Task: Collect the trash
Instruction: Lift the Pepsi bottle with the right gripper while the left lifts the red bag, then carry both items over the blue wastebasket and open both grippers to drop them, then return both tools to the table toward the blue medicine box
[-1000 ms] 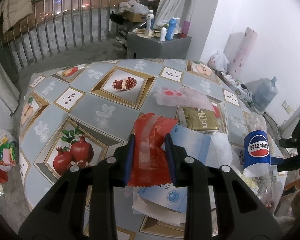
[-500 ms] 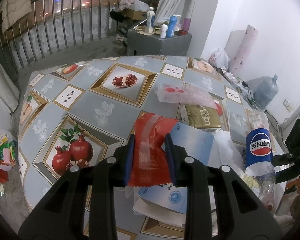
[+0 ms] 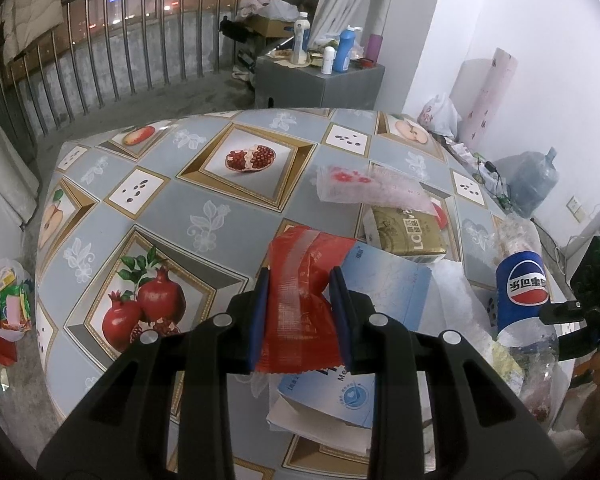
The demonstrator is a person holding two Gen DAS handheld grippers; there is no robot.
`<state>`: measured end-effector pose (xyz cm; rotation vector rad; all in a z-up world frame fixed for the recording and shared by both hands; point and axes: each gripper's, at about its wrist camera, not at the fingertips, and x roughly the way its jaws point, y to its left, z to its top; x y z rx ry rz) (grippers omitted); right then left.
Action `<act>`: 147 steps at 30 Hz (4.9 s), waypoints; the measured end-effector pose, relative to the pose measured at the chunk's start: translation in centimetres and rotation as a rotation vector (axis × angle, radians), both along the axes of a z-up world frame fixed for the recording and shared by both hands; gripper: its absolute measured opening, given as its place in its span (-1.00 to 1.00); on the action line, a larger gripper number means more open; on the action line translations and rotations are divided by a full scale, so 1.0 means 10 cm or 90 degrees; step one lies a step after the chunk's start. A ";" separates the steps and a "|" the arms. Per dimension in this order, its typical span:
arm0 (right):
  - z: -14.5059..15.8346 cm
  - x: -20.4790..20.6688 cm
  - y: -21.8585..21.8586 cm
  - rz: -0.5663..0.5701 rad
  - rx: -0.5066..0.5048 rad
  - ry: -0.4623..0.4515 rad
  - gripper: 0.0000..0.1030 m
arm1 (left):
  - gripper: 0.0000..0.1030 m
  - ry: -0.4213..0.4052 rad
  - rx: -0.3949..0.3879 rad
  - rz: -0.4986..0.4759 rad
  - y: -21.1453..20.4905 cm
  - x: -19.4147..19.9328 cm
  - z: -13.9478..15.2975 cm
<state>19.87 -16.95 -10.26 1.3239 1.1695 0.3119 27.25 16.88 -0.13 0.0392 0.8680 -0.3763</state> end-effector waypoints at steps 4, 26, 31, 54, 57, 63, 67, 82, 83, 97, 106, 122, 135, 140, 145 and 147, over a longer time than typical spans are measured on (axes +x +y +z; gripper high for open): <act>0.01 -0.05 -0.06 -0.006 0.006 -0.012 0.14 | -0.47 -0.001 0.003 -0.002 0.01 0.00 -0.04; 0.33 -0.54 -0.75 -0.085 0.044 -0.133 0.14 | -0.47 -0.056 -0.004 -0.055 -0.52 -0.48 0.56; 0.37 -0.86 -1.14 -0.148 0.052 -0.164 0.14 | -0.47 -0.066 -0.023 -0.120 -1.03 -0.63 0.73; -1.04 -2.79 -3.19 -0.568 0.101 -0.006 0.14 | -0.46 0.184 -0.020 -0.486 -5.32 -1.06 -0.08; -1.27 -2.79 -3.30 -0.587 0.118 0.026 0.15 | -0.46 0.228 0.002 -0.514 -5.75 -1.15 -0.41; -1.79 -2.66 -3.72 -0.614 0.156 0.068 0.18 | 0.11 0.256 0.039 -0.525 -6.50 -1.25 -0.91; -2.16 -2.63 -4.00 -0.654 0.163 0.112 0.42 | 0.43 0.233 0.059 -0.488 -6.76 -1.20 -1.12; -1.69 -2.67 -3.83 -0.641 0.043 0.073 0.42 | 0.70 0.149 -0.054 -0.375 -5.51 -0.88 -0.24; -1.56 -2.63 -3.80 -0.624 0.008 0.065 0.42 | 0.72 0.143 -0.056 -0.370 -5.38 -0.86 -0.16; 0.61 -1.74 -2.55 -0.351 -0.522 -0.085 0.73 | 0.83 0.064 -0.081 -0.217 -2.98 -1.03 0.57; 0.90 -1.32 -1.36 -0.177 -0.686 -0.122 0.81 | 0.83 0.051 -0.171 -0.076 -1.65 -1.23 0.52; 1.16 -1.24 -0.48 -0.013 -0.742 -0.285 0.87 | 0.83 -0.030 -0.226 0.104 -0.14 -1.60 0.38; 0.89 -1.06 0.02 0.111 -0.564 -0.284 0.82 | 0.83 -0.096 -0.129 0.118 0.16 -1.60 0.26; 0.85 -0.98 0.21 0.147 -0.530 -0.286 0.70 | 0.83 -0.113 -0.096 0.092 0.17 -1.57 0.22; 0.84 -0.90 0.32 0.165 -0.505 -0.282 0.60 | 0.83 -0.103 -0.072 0.052 0.14 -1.40 0.17; 0.86 -0.88 0.34 0.170 -0.496 -0.284 0.58 | 0.83 -0.093 -0.053 0.025 0.11 -1.30 0.16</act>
